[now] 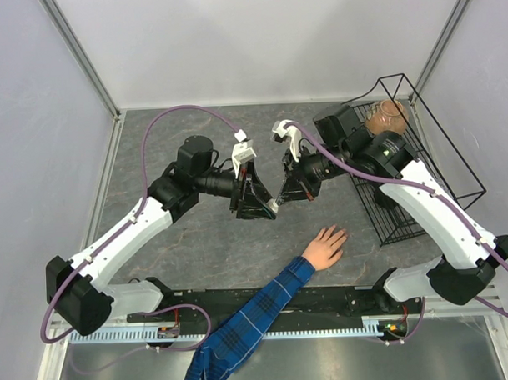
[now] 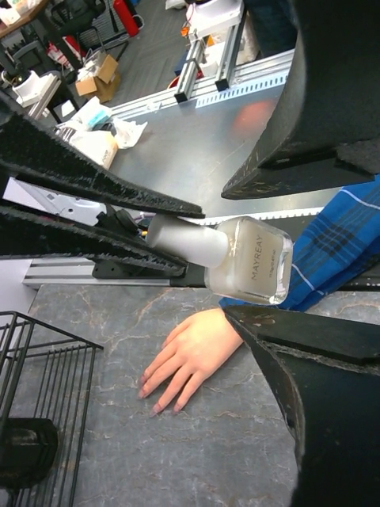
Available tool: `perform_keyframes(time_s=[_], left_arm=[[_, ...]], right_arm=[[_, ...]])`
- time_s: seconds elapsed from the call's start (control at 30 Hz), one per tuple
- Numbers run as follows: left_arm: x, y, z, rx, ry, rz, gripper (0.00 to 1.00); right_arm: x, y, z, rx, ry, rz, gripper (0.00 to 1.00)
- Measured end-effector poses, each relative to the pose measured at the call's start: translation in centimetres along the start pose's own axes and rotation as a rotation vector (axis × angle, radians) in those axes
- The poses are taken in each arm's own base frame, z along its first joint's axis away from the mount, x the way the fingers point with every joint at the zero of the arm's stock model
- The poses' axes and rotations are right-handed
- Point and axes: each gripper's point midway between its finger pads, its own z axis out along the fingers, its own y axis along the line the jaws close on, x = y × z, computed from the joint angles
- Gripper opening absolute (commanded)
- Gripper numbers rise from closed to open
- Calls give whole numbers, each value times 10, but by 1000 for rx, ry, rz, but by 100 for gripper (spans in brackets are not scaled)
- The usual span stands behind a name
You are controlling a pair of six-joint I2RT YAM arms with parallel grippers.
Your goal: Paint the nails
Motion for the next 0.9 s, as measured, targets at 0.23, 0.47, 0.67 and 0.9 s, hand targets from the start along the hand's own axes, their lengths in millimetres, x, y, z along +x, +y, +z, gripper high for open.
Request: perform_keyframes(time_s=[0.23, 0.47, 0.67, 0.9], left_arm=[[-17, 7, -7, -161, -66, 112, 66], [-36, 10, -20, -380, -168, 375, 69], [-27, 24, -19, -465, -146, 489, 67], [-31, 38, -18, -532, -139, 541, 62]], right_arm=[[-14, -5, -1, 56, -34, 98, 0], [-24, -25, 5, 178, -48, 292, 0], [-34, -39, 3, 279, -55, 405, 0], [-42, -39, -1, 298, -63, 447, 0]])
